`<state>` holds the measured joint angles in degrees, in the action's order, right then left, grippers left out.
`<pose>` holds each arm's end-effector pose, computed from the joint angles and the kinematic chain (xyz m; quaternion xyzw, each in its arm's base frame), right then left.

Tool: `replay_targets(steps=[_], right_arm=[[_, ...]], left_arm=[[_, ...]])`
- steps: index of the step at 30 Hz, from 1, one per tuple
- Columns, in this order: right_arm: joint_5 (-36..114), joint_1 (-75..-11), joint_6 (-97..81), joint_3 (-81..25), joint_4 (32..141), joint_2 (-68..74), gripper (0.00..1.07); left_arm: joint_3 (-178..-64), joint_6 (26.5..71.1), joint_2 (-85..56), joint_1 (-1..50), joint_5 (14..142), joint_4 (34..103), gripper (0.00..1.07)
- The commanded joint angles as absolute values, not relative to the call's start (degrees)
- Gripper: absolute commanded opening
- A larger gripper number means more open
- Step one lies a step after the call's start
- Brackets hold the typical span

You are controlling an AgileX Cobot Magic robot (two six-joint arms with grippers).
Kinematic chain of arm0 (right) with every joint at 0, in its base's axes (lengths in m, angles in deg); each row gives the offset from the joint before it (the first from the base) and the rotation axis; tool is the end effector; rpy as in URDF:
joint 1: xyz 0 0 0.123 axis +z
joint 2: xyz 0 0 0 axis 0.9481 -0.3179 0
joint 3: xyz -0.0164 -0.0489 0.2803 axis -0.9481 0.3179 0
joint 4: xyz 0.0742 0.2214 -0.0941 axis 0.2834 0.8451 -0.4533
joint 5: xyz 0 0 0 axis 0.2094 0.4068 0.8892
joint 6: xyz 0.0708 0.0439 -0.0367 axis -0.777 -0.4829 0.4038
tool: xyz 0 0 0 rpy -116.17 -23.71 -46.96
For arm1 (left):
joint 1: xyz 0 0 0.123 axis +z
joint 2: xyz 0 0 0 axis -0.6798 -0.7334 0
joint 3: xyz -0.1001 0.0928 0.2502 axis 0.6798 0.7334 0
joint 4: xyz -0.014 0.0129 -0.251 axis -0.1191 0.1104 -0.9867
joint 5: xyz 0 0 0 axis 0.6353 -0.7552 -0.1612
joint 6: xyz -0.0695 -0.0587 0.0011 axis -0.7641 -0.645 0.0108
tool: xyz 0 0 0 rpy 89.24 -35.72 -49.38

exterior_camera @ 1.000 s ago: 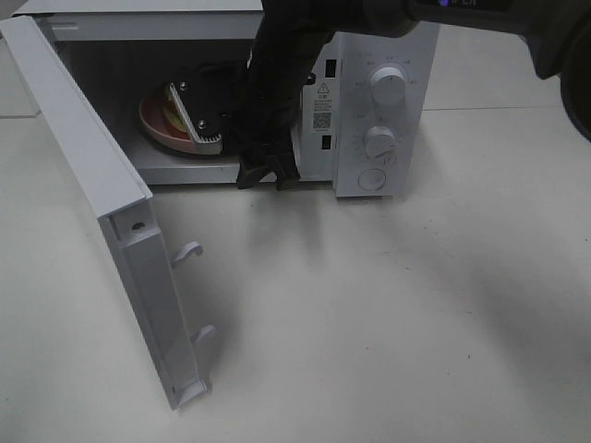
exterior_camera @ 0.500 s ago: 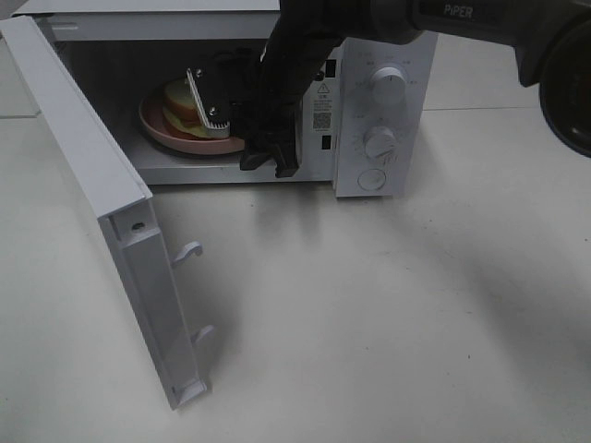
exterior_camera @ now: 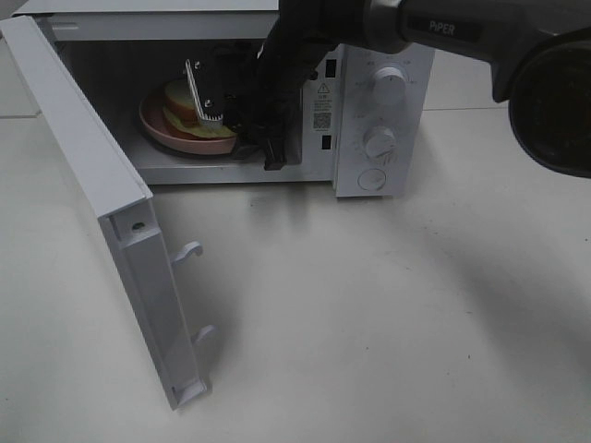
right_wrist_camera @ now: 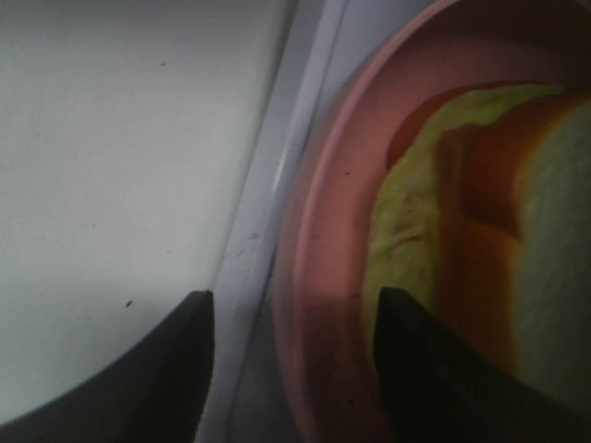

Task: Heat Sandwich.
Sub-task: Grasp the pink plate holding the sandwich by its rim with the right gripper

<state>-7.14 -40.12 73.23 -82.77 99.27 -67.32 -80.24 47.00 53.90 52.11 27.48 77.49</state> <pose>0.4556 0.2941 0.1777 -0.7773 0.5419 -0.0493 0.3159 -0.0072 -0.0090 0.2799 -0.0513 0.8511 0.0034 0.5225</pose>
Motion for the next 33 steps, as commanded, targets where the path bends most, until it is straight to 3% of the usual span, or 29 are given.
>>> replay_targets(steps=[1,33], right_arm=[[-4.85,-40.81,73.23,-83.98,100.59,-68.18,0.53],[-2.22,-42.76,73.69,-87.13,105.23,-75.12,0.52]], left_arm=[[-80.19,46.66,54.93,52.23,28.23,77.49,0.71],[-80.19,46.66,54.93,52.23,28.23,77.49,0.71]])
